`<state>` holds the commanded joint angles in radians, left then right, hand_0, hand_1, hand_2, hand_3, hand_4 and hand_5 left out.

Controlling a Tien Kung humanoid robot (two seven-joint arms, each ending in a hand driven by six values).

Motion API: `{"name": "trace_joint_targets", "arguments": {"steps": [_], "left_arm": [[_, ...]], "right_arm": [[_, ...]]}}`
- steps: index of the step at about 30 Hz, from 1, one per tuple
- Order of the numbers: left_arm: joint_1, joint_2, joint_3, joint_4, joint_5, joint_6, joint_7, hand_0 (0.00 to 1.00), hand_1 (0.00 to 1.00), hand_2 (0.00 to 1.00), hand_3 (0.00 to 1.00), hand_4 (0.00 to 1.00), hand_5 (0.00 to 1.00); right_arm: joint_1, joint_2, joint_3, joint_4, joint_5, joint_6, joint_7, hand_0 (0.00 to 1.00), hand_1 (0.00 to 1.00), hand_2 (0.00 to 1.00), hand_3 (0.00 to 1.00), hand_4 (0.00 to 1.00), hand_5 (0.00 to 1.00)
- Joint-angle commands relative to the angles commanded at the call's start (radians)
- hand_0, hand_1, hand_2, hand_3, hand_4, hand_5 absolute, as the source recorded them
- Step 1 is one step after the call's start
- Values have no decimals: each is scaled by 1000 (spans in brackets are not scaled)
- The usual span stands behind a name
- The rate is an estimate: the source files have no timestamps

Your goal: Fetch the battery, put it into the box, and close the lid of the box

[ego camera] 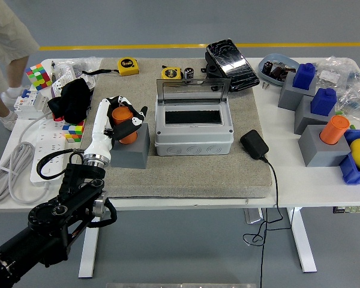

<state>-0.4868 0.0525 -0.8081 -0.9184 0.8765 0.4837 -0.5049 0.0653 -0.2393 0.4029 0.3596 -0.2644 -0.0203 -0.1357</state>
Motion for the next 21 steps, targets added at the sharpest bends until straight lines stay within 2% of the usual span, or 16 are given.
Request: {"name": "trace_joint_targets", "arguments": {"steps": [4, 6, 10, 11, 12, 16, 17, 19, 21], "left_arm": [[-8, 8, -8, -47, 108, 11, 41, 179, 94, 147, 190, 621, 2], [-14, 12, -11, -77, 176, 19, 75, 158, 83, 136, 179, 582, 2], [-48, 24, 5, -147, 351, 29, 189, 158, 83, 136, 179, 582, 2], [-60, 27, 18, -165, 390, 38, 222, 142, 72, 132, 182, 481, 2], [-71, 30, 29, -178, 435, 46, 258, 142, 72, 132, 182, 481, 2], [-146, 40, 107, -218, 598, 48, 407, 142, 72, 132, 182, 481, 2], [-177, 45, 144, -222, 643, 31, 450, 140, 72, 131, 183, 513, 2], [-237, 50, 221, -221, 728, 6, 524, 140, 72, 131, 183, 513, 2], [-289, 44, 294, -214, 812, -11, 578, 140, 72, 131, 183, 513, 2]], "right_arm": [[-1, 0, 2, 0, 0, -1, 1, 701, 724, 718, 694, 998, 696], [-1, 0, 3, 0, -1, -1, 1, 700, 724, 717, 693, 998, 696], [-1, 1, 3, 0, -1, -1, 2, 700, 724, 717, 693, 998, 696], [-1, 1, 3, 0, -2, -1, 2, 698, 724, 717, 693, 998, 696], [-1, 1, 3, 0, -2, -1, 2, 698, 724, 717, 693, 998, 696], [0, 0, -1, 0, 0, -1, 2, 698, 724, 717, 693, 998, 696], [0, -1, -2, 0, 1, -1, 2, 700, 722, 717, 693, 998, 695], [1, -2, -6, -1, 2, -1, 1, 700, 722, 717, 693, 998, 695], [4, -4, -7, -1, 2, -2, 2, 700, 722, 717, 693, 998, 695]]}}
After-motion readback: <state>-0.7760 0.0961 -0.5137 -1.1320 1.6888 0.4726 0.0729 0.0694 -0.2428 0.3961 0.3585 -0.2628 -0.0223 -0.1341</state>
